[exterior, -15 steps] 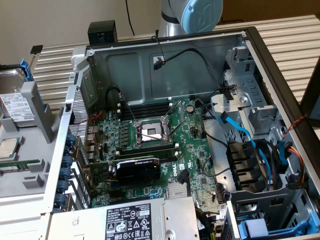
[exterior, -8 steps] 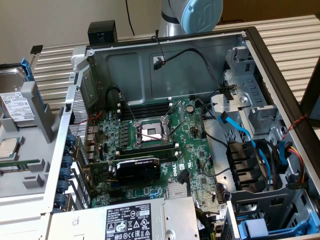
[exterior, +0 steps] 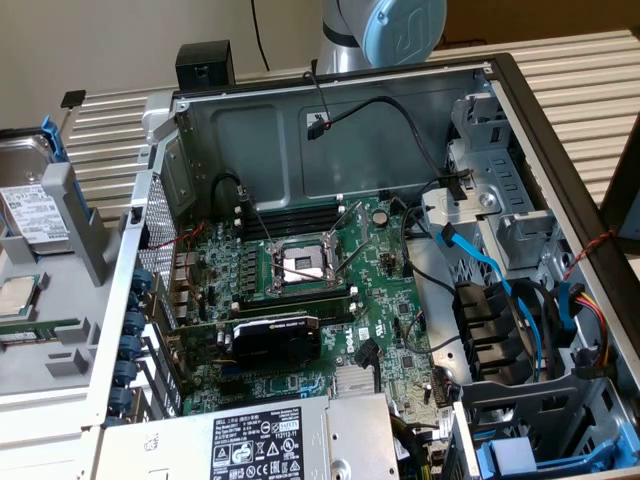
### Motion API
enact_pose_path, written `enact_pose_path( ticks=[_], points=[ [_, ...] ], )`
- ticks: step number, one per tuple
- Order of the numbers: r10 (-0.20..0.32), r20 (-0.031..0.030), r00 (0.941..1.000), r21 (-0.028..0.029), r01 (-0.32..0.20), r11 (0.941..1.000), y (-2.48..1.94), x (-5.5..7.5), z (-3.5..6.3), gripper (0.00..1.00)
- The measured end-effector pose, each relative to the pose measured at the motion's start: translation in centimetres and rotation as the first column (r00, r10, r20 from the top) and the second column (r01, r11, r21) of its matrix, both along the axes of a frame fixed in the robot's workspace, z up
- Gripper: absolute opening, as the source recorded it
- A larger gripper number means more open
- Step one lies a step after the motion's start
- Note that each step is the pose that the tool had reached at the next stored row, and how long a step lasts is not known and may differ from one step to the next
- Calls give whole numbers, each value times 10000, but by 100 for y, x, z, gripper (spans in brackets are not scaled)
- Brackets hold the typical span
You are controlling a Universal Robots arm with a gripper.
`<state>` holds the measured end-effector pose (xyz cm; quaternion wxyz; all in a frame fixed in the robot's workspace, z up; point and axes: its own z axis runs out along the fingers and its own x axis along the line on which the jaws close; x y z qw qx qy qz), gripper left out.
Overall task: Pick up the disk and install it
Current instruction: 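Pick up the disk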
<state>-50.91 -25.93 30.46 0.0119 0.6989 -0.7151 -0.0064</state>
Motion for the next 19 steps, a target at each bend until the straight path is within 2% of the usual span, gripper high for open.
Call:
enact_pose_path(
  ticks=[6,19],
  points=[
    [-8,0,10000,0,8,10000,-23,0,0,36],
    [-10,3,10000,1,10,10000,-27,-1,6,36]
  ],
)
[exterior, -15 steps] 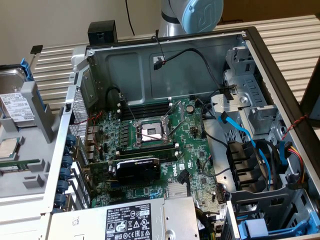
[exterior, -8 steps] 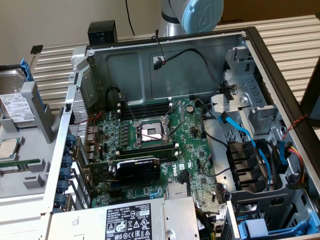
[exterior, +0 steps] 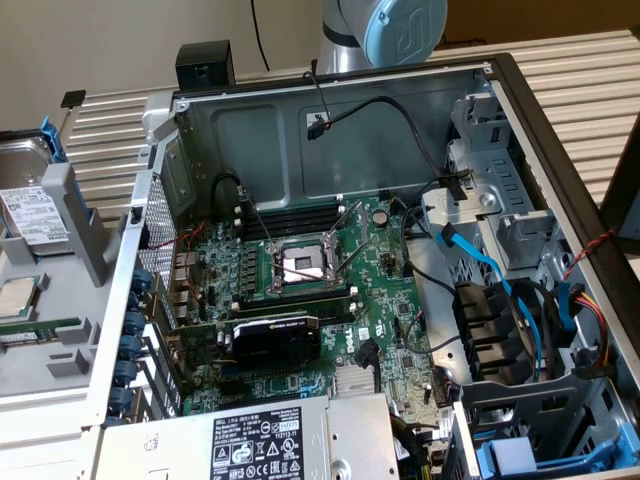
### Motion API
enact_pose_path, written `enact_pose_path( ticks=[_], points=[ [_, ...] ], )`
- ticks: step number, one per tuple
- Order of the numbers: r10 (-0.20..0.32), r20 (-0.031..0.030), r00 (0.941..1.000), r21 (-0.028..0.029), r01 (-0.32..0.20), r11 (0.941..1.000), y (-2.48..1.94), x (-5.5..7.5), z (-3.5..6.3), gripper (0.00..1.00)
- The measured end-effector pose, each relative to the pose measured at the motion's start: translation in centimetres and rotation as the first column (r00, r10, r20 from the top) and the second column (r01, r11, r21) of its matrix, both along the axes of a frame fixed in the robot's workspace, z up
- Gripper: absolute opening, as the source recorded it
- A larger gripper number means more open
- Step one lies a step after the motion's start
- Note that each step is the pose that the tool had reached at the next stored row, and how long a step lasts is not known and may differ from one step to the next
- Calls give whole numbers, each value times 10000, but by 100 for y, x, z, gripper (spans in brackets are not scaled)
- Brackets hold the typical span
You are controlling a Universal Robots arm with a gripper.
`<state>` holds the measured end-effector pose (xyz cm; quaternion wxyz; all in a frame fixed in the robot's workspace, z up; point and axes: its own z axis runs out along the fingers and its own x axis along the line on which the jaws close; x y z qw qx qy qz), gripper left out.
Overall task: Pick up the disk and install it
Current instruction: 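Pick up the disk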
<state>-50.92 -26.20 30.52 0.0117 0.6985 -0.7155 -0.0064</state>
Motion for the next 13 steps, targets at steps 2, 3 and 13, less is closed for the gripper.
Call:
enact_pose_path(
  ticks=[2,3,13],
  points=[
    [0,-2,10000,0,0,10000,0,0,9,36],
    [0,-3,10000,0,0,10000,0,0,15,36],
    [0,-3,10000,0,0,10000,0,0,133,36]
  ],
)
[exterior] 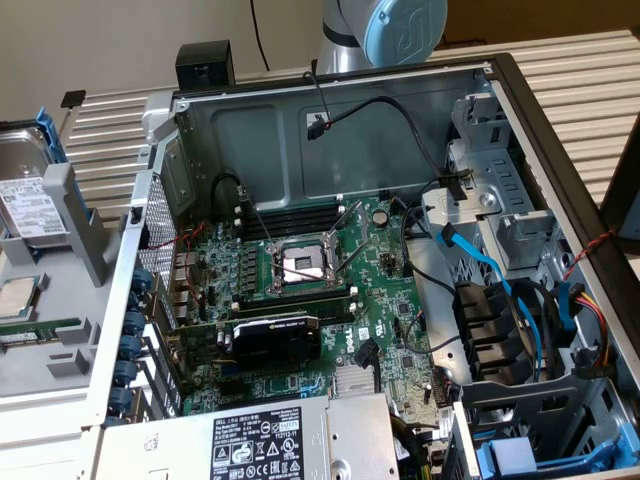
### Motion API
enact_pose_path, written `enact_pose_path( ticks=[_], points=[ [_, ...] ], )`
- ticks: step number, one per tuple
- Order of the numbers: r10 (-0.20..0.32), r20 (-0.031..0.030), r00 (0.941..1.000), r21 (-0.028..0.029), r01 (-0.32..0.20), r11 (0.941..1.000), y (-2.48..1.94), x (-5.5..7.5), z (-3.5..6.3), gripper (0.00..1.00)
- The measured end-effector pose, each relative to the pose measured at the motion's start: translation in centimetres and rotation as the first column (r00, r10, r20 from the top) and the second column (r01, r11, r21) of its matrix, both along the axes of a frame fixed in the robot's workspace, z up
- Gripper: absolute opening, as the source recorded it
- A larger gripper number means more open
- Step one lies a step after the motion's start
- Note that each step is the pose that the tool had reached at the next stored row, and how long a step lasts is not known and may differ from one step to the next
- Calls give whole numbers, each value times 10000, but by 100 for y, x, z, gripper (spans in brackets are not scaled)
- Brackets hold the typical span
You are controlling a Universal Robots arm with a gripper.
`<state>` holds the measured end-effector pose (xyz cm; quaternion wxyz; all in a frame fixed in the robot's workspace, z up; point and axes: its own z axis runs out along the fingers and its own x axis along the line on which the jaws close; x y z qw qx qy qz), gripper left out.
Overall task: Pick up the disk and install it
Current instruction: 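Pick up the disk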
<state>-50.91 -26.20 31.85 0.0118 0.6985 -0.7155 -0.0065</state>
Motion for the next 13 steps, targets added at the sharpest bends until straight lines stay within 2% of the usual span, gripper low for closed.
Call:
enact_pose_path(
  ticks=[6,13],
  points=[
    [0,0,10000,0,0,10000,0,0,137,36],
    [0,-1,10000,0,0,10000,0,0,245,36]
  ],
)
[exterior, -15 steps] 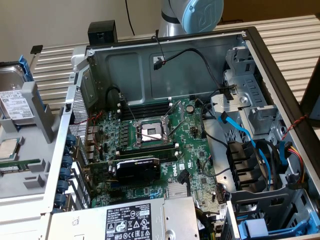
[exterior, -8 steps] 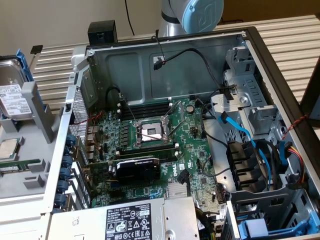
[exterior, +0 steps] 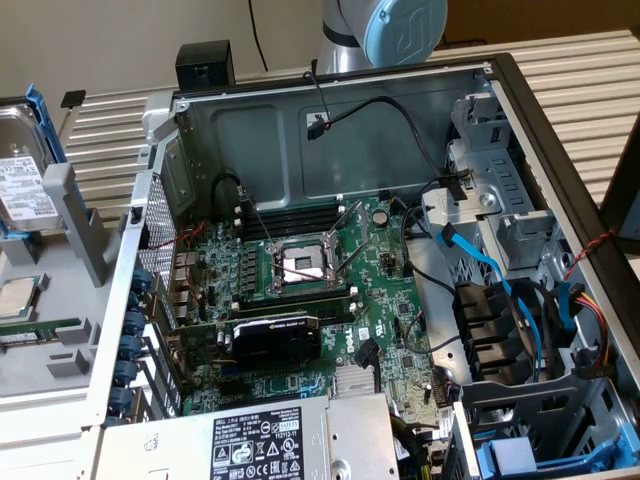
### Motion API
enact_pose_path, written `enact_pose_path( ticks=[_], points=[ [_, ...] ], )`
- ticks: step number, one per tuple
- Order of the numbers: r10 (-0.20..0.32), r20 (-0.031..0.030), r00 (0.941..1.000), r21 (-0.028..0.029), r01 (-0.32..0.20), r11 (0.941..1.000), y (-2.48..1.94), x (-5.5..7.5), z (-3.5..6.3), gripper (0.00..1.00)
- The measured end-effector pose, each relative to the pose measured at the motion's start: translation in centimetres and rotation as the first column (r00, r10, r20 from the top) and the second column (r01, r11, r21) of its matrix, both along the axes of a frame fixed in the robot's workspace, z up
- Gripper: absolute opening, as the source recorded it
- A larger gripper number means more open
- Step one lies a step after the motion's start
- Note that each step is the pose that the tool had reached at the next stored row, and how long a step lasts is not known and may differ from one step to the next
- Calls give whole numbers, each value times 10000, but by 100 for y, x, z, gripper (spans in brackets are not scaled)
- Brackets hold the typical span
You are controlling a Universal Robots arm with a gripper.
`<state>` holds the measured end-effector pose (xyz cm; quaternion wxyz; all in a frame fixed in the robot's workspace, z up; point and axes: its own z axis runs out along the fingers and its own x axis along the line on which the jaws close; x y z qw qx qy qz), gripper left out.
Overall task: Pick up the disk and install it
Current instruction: 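Pick up the disk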
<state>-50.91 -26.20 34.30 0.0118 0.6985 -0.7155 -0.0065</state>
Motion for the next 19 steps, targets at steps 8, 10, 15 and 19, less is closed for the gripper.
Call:
enact_pose_path(
  ticks=[8,10,15,19],
  points=[
    [0,1,10000,1,0,10000,0,0,138,36],
    [0,0,10000,0,0,10000,0,0,188,36],
    [1,1,10000,0,-1,10000,0,3,338,36],
    [1,3,10000,0,-1,10000,-1,28,451,36]
  ],
)
